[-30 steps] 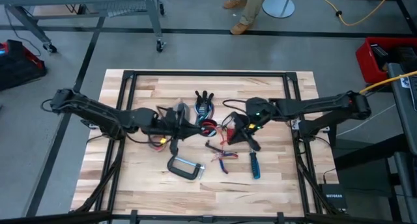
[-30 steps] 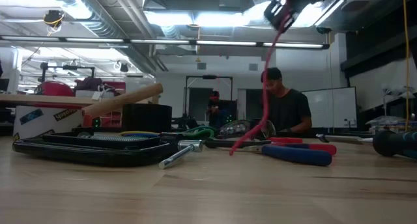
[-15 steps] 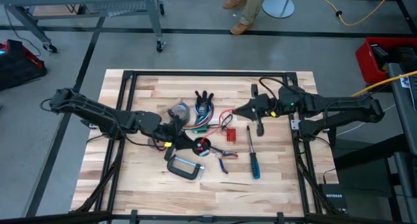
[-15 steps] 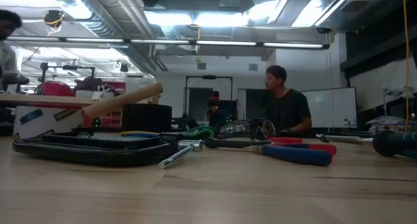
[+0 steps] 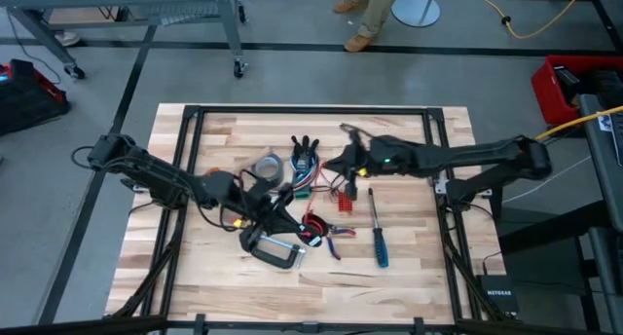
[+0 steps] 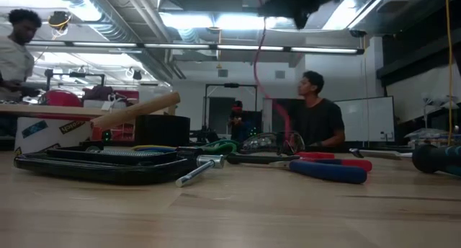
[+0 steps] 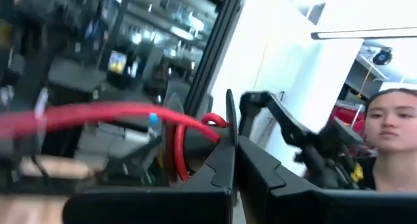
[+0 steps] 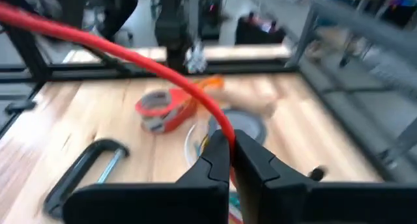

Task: Coil cords
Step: Uncoil the red wire from the black spool

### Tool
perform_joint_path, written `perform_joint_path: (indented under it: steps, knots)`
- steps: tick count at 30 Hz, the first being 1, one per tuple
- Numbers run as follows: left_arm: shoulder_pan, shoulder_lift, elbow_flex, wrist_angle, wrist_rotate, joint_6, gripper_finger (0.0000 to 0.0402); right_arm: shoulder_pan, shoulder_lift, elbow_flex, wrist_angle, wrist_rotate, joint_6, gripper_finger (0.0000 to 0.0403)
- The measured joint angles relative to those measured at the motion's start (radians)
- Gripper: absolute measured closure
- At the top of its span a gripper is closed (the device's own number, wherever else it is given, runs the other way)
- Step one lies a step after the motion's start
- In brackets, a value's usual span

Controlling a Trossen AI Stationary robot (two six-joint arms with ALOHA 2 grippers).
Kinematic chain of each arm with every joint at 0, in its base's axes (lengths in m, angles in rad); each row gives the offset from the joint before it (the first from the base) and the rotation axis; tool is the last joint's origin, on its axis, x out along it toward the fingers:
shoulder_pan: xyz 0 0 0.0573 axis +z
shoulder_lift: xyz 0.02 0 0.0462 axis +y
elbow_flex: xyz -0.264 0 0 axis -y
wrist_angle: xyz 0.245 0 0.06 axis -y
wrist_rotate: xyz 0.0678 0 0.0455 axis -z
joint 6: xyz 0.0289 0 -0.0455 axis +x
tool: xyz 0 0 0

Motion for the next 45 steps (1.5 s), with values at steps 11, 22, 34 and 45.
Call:
perform_joint_path:
  steps: [11,22,34,45]
  knots:
    - [0.035,-0.038,-0.001,-0.005,-0.124,0.32,0.0401,0.037,0.151,0.0,-0.139,-0.513,0.112,0.0396]
    - [0.062,-0.305,-0.001,-0.511,-0.288,0.352,0.0401,0.151,0.001,-0.002,-0.498,-0.552,0.181,0.0396]
    - [0.062,-0.444,0.0,-0.972,-0.178,-0.069,0.0401,0.185,-0.276,-0.002,-0.442,-0.155,0.202,0.0396]
    - [0.025,-0.236,0.0,-0.676,0.207,-0.2,0.0401,0.143,-0.341,-0.001,-0.233,0.278,0.016,0.0396]
